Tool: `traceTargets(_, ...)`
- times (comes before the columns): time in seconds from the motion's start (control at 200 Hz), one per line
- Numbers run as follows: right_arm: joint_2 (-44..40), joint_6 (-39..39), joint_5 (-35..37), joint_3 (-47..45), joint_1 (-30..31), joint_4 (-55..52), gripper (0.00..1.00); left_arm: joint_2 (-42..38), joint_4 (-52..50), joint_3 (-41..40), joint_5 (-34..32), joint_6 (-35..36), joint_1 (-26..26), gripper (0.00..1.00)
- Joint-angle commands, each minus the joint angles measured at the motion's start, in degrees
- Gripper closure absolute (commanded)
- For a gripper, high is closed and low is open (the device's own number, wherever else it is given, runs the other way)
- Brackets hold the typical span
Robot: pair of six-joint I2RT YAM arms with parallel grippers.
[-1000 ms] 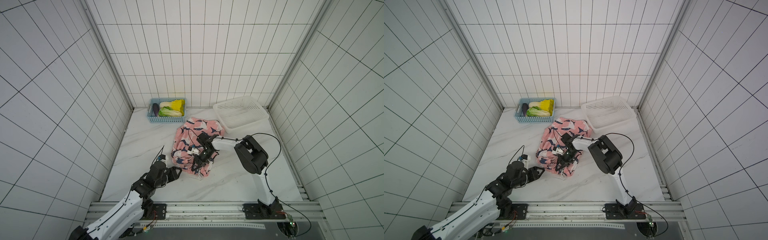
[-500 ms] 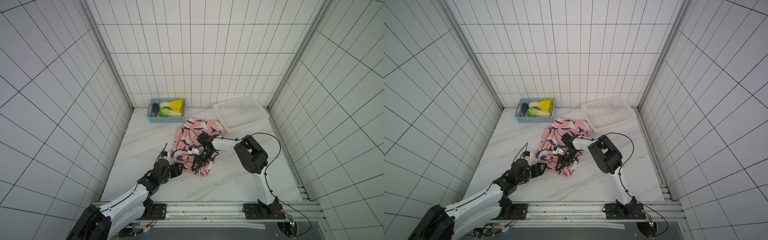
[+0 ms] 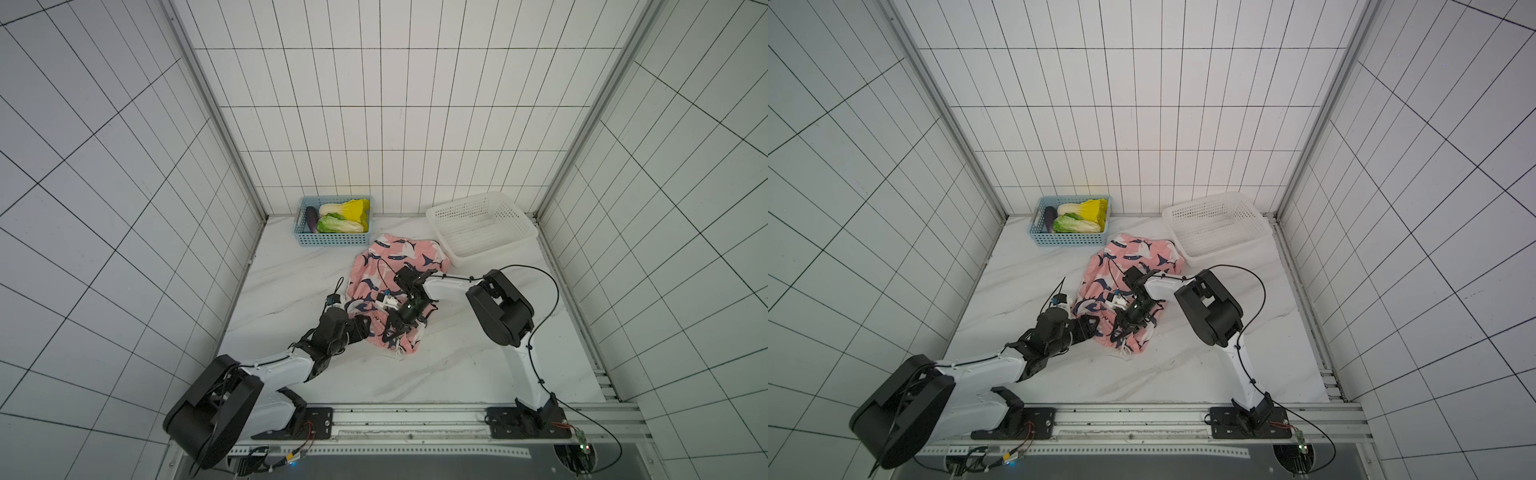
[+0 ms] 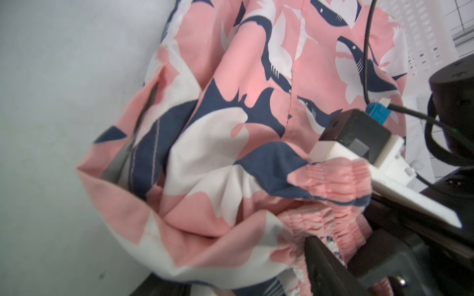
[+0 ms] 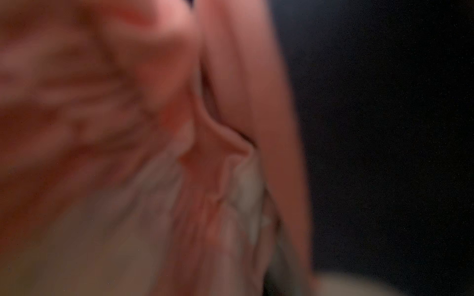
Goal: Roll up the shorts
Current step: Roll the shorts at the center of the board.
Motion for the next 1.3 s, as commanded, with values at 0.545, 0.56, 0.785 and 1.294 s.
traceTargets(0.545, -3.8, 0.5, 6.5, -2.6, -1.2, -0.6, 0.80, 3.9, -1.3, 3.7, 6.0, -5.4, 6.3, 1.00)
traceTargets(0.56, -4.3, 0.5, 6.9, -2.9, -1.4, -0.7, 0.79, 3.1, -2.3, 3.7, 5.9, -5.2, 6.4, 1.00)
traceTargets(0.785, -14.0, -1.1, 19.0, -6.9, -3.1, -2.9, 0.65, -1.3, -12.8, 5.5, 4.5, -2.1, 7.0, 1.00)
traceTargets(1.294, -17.0, -1.1, 40.4, -13.4, 1.3, 0.6, 0.68, 1.0, -17.4, 9.1, 4.9, -3.3, 7.0, 1.00)
